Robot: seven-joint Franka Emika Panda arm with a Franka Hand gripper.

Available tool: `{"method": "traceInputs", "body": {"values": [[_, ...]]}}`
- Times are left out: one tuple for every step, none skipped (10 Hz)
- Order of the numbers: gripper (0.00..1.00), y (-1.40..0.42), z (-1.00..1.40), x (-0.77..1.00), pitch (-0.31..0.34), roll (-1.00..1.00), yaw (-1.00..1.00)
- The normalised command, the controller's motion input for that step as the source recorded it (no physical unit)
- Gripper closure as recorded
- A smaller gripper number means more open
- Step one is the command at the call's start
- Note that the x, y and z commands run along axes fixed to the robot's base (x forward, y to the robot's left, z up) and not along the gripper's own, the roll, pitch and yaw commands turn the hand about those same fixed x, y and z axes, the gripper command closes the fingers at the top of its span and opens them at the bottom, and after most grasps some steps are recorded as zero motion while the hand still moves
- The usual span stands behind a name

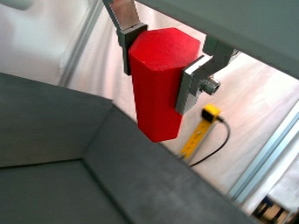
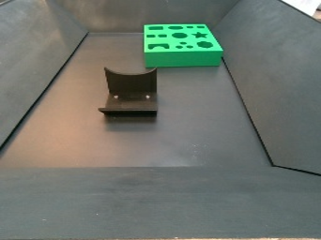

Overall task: Pick up the hexagon object. Move up. Place the hexagon object on the fixture. Regrasp the hexagon object. Move to above the board. Insert the hexagon object.
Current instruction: Move to above the board.

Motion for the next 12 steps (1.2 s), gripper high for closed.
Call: {"method": "traceInputs", "body": {"values": [[1.00, -1.00, -0.02, -0.65, -0.086, -1.00, -0.08], [1.00, -1.00, -0.03, -0.67, -0.098, -1.00, -0.09], [1.00, -1.00, -0.02, -0.68, -0.103, -1.00, -0.09], [1.00, -1.00, -0.02, -0.71, -0.107, -1.00, -0.09], [1.00, -1.00, -0.02, -0.74, -0.111, -1.00, -0.10], [1.00, -0.99, -0.02, -0.79, -0.113, -1.00, -0.11], [1.00, -0.72, -0.02, -0.60, -0.116, -1.00, -0.11], [1.00, -0.30, -0.01, -0.33, -0.130, -1.00, -0.11], [1.00, -0.11, -0.01, -0.17, -0.103, -0.94, -0.10], [1.00, -0.06, 0.00, -0.13, -0.080, -0.70, -0.07], [1.00, -0.04, 0.00, -0.11, -0.073, -0.54, -0.05], [1.00, -0.02, 0.00, -0.07, -0.055, -0.32, -0.03]]}}
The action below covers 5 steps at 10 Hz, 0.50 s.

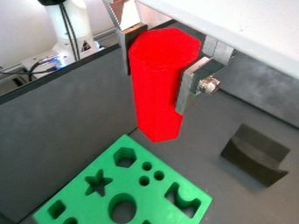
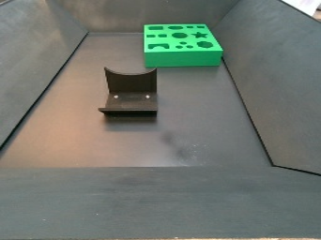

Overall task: Pick up the hexagon object. Move up. Place the hexagon object on the fixture. Regrasp the hexagon object. Move to above the board. Insert the hexagon object.
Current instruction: Insert the hexagon object.

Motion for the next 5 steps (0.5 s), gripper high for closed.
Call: {"method": "traceInputs", "body": {"values": [[1.00, 0.00, 0.00, 0.00, 0.000, 0.00, 0.00], [1.00, 0.00, 0.00, 0.00, 0.000, -0.01, 0.00], [1.00, 0.02, -0.06, 0.01, -0.003, -0.09, -0.31], [1.00, 0.14, -0.15, 0.00, -0.027, -0.15, -0.57], [1.00, 0.14, -0.21, 0.00, -0.004, -0.17, -0.65]]}}
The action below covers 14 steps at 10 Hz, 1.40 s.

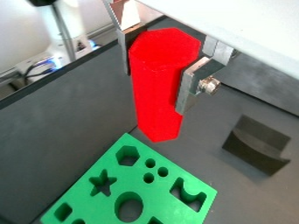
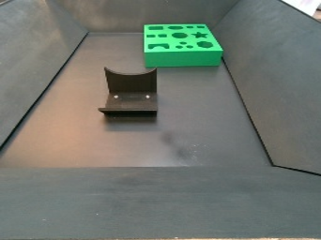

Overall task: Pick up the hexagon object. Move up. Place the hexagon object on the fixture. Regrasp the hexagon object. Move to above the board. Insert the hexagon object.
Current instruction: Insert the hexagon object.

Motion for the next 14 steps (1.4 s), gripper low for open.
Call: {"method": "traceInputs", "body": {"values": [[1.00, 0.11, -0.22, 0.00, -0.021, -0.17, -0.67], [1.00, 0.13, -0.25, 0.00, -0.016, -0.17, -0.65], [1.00, 0.06, -0.28, 0.00, -0.004, -0.18, -0.72], [1.00, 0.10, -0.29, 0.00, 0.000, -0.15, -0.70], [1.00, 0.00, -0.12, 0.00, 0.000, 0.00, 0.00], [1.00, 0.05, -0.35, -0.12, 0.000, -0.04, -0.07], [1.00, 0.23, -0.49, -0.11, 0.000, -0.29, -0.17], [1.00, 0.29, -0.47, -0.12, 0.017, -0.36, -0.15], [1.00, 0.30, -0.38, -0.09, 0.027, -0.40, -0.16], [1.00, 0.29, -0.35, -0.17, 0.021, -0.41, -0.27], [1.00, 0.23, -0.34, -0.13, 0.059, -0.39, -0.39], [1.00, 0.18, -0.37, -0.13, 0.036, -0.31, -0.39], [1.00, 0.03, -0.34, -0.15, 0.000, -0.18, -0.31], [1.00, 0.00, -0.37, -0.16, 0.000, -0.19, -0.20]]}}
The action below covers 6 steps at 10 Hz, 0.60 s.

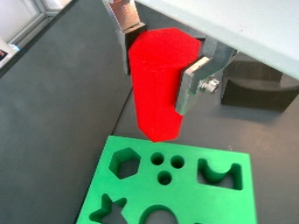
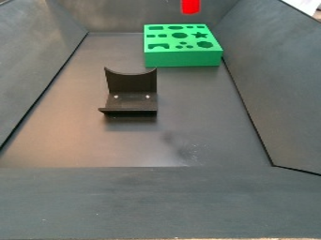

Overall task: Pick up the hexagon object. Move up. Place the hexagon object on the fixture. Regrasp the hexagon object. Move to above the board. Insert the hexagon object.
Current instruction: Insert the hexagon object.

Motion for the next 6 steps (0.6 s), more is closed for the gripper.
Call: {"method": "traceInputs", "body": {"values": [[1.00, 0.00, -0.35, -0.12, -0.017, -0.22, 0.00], [1.00, 0.00, -0.29, -0.15, -0.027, -0.19, 0.10], [1.00, 0.00, -0.27, -0.17, -0.031, -0.19, 0.21], [1.00, 0.00, -0.25, -0.17, -0.044, -0.19, 0.23], [1.00, 0.00, -0.24, -0.15, -0.034, -0.18, 0.34], [1.00, 0.00, -0.21, -0.18, -0.083, -0.12, 0.34]]}}
